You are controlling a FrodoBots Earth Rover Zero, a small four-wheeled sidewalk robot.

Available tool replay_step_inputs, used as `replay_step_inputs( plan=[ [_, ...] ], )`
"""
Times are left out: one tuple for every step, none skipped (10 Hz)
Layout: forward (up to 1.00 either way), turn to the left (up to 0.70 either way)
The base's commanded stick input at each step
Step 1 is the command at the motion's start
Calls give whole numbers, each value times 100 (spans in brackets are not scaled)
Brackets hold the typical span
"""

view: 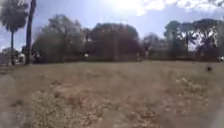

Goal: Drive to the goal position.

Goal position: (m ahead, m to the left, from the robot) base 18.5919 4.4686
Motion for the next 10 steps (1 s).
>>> replay_step_inputs(
  plan=[
    [70, 0],
    [70, 0],
    [70, 0],
    [70, 0],
    [70, 0],
    [70, 3],
    [70, 35],
    [70, 35],
    [70, 35],
    [70, 35]
  ],
)
